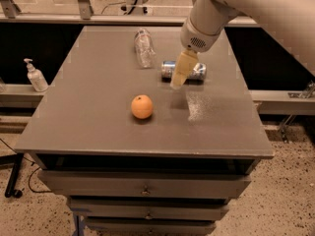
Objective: Place redbull can upright
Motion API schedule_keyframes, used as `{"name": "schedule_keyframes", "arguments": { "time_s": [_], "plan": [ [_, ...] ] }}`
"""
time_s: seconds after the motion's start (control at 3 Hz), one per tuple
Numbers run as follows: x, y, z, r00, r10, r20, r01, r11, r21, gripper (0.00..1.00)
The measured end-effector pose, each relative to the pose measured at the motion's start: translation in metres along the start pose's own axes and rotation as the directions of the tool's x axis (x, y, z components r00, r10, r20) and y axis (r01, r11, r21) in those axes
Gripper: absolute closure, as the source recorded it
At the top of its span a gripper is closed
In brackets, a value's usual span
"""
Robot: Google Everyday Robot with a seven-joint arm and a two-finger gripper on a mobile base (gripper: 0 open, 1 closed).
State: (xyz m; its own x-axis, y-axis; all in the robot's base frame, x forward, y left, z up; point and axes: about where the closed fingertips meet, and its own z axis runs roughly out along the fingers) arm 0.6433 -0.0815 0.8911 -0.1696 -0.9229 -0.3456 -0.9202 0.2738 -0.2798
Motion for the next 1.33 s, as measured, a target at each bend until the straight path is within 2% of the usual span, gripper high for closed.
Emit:
{"name": "schedule_keyframes", "arguments": {
  "time_s": [0.67,1.0,1.33],
  "plan": [
    [-0.013,-0.014,0.049,0.991,-0.035,-0.129,0.036,0.9993,0.007,0.0],
    [-0.014,-0.014,0.064,0.982,-0.039,-0.186,0.036,0.9992,-0.016,0.15],
    [-0.017,-0.016,0.064,0.975,-0.038,-0.218,0.032,0.999,-0.032,0.38]
  ]
}}
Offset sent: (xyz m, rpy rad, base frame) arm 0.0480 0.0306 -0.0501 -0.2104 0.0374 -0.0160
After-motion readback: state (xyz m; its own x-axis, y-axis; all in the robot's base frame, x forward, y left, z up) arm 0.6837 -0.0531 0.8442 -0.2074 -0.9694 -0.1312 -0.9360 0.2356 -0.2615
